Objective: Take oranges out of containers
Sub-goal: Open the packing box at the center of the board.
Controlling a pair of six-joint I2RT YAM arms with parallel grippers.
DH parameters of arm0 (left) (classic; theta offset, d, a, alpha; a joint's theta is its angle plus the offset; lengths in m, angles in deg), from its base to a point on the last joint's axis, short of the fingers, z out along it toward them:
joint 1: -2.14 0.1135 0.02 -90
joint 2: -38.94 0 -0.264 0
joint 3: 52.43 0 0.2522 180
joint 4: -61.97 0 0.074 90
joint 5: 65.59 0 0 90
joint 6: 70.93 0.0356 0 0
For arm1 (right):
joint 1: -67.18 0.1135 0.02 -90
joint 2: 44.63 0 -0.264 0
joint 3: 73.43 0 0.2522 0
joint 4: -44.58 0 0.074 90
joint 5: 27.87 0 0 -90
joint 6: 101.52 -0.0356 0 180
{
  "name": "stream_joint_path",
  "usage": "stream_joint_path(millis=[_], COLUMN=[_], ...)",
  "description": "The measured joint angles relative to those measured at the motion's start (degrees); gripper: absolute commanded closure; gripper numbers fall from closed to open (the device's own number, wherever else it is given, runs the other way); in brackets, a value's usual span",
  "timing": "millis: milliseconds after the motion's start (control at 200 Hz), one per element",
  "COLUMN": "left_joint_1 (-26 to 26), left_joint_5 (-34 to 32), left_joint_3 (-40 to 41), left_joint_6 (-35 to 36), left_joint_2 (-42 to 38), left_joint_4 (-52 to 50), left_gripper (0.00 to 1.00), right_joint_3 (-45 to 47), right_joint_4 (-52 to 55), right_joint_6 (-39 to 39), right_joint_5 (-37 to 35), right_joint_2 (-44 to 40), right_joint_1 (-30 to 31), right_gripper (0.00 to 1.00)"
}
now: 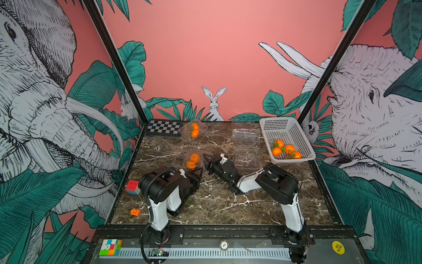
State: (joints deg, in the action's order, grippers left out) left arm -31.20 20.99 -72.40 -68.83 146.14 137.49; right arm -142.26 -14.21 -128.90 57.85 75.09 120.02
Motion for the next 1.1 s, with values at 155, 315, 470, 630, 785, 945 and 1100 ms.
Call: stream_joint_path(millis=[155, 315, 470, 630, 785, 945, 1100], left_joint_1=[0.0, 0.0, 0.0, 0.2, 1.5, 4.7, 8.0], left_joint_5=[0.0, 0.2, 0.1, 0.0, 1.3, 3.4, 4.9], left_joint_3=[0.3, 0.3, 0.3, 0.2, -0.9, -1.6, -1.6], left_joint_6=[-0.1, -0.6, -0.9, -0.8, -0.2, 0.8, 2.1], left_joint_2=[1.3, 1.9, 1.8, 1.0, 0.0, -0.7, -4.0], left_joint_4=[1.3, 1.6, 1.6, 1.0, -1.0, -2.6, -6.9], left_gripper=[0.27, 0.28, 0.28, 0.27, 0.27, 0.27, 0.27], right_joint_3=[-1.8, -2.4, -2.1, 1.7, 4.0, 4.4, 4.7], right_joint_4=[-0.5, -0.5, -0.5, 1.9, 6.4, 10.0, 15.6], right_joint_6=[-1.4, -2.0, -2.2, 0.8, 6.4, 13.1, 20.3], right_joint_5=[-0.3, -1.1, -1.3, 1.3, 7.0, 14.7, 20.9], right_joint_2=[1.9, 2.4, 2.4, 0.0, -4.1, -6.2, -6.3], right_joint_1=[-0.1, -0.1, -0.4, -2.6, -6.3, -9.2, -11.0], right_gripper=[0.78, 0.79, 0.76, 0.73, 0.64, 0.61, 0.55])
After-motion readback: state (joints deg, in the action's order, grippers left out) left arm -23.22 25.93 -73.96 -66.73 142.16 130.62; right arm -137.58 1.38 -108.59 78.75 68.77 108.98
